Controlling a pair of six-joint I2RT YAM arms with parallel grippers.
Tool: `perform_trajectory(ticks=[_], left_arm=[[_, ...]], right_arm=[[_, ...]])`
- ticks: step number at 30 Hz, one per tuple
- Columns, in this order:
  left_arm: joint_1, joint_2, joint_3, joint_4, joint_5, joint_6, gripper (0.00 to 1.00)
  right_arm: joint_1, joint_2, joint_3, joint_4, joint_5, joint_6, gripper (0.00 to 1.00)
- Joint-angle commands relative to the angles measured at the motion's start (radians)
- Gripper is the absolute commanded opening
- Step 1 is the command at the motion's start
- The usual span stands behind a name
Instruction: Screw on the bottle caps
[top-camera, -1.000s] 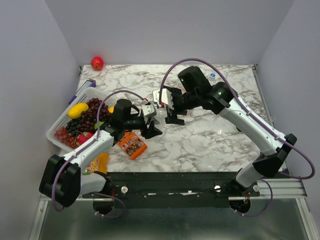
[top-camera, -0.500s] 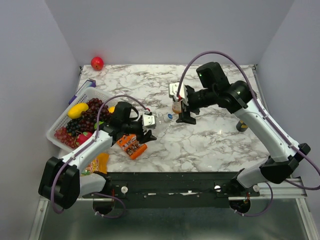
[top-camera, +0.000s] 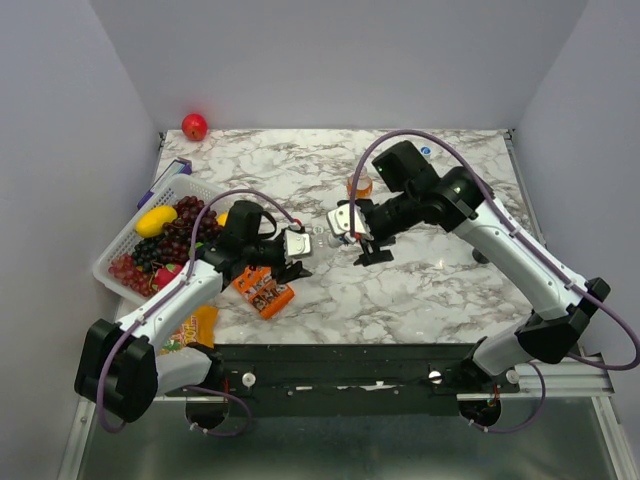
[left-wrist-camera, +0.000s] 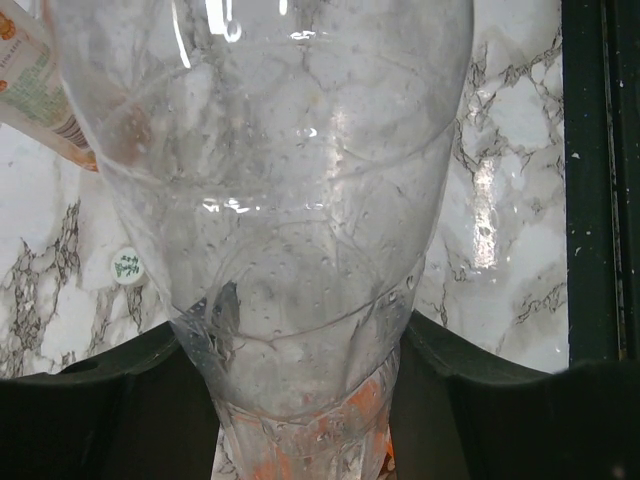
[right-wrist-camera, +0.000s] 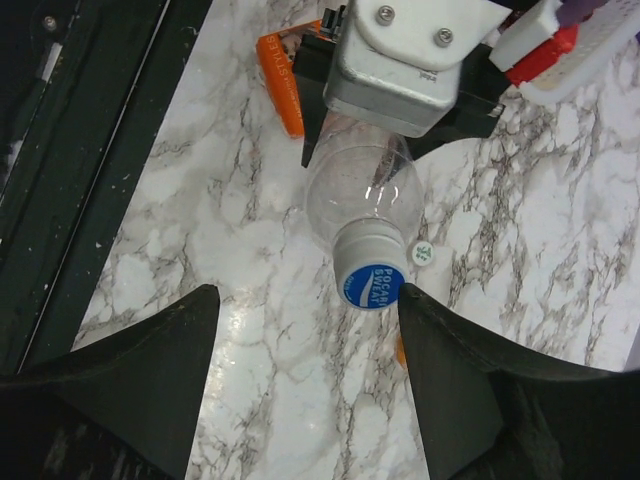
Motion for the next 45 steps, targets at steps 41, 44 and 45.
perform_trajectory(ticks=[41, 44, 45], left_arm=[[-0.055, -0.098, -0.088, 0.391, -0.299, -0.123, 0.00], [-0.078, -0.140, -0.134, 0.488, -0.437, -0.141, 0.00], [-0.089, -0.146, -0.144, 0.506, -0.465, -0.144, 0.00]], right_arm=[[-0.001, 0.142, 0.044, 0.053, -0.031, 0.354, 0.18], [-0.014, 0.135, 0.021, 0.079, -0.037, 0.415, 0.17], [-0.024, 0.138, 0.021, 0.079, -0.040, 0.424, 0.16]])
